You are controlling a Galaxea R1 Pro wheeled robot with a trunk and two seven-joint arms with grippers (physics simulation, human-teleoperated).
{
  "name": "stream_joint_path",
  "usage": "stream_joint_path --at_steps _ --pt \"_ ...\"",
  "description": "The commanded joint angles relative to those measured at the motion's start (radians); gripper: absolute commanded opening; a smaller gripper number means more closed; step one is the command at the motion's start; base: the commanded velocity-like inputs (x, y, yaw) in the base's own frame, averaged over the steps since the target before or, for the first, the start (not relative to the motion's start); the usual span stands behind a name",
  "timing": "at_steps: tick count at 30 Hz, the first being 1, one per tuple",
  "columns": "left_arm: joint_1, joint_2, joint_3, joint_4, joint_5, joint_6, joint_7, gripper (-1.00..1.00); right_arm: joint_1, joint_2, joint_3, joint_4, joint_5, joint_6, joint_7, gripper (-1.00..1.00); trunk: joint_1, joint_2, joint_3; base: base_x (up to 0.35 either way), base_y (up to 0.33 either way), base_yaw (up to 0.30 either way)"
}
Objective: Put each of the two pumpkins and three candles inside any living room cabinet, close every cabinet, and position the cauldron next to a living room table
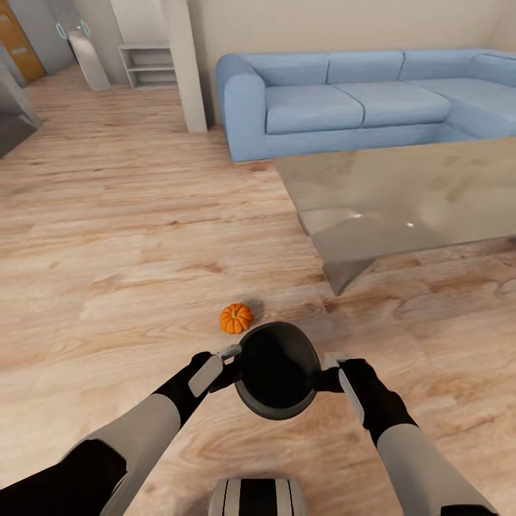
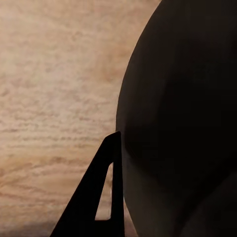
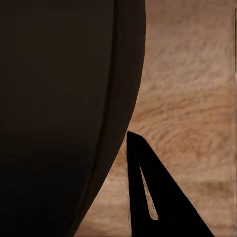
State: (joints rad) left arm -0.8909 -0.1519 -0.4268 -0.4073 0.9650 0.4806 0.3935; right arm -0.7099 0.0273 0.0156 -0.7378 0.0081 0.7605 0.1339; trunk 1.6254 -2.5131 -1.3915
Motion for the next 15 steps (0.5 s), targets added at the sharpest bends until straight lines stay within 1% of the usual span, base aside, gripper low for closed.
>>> stream_joint_path --at_steps 1,6,15 --pt "0.0 0.012 0.004 0.001 -0.031 0.006 0.005 -1.0 0.0 -0.001 0.003 -0.001 0.018 -0.003 0.001 -1.0 0.0 0.0 0.0 0.075 -0.309 0.283" --pt "0.0 0.012 0.001 0.001 -0.031 0.006 0.005 -1.0 0.0 0.0 0.003 -0.003 0.018 -0.003 0.001 -1.0 0.0 0.0 0.0 0.059 -0.311 0.283" --pt "0.0 0.011 -0.003 -0.001 -0.031 0.008 0.004 -1.0 0.0 -0.001 0.003 -0.002 0.018 -0.003 0.001 -1.0 0.0 0.0 0.0 0.003 -0.313 0.283"
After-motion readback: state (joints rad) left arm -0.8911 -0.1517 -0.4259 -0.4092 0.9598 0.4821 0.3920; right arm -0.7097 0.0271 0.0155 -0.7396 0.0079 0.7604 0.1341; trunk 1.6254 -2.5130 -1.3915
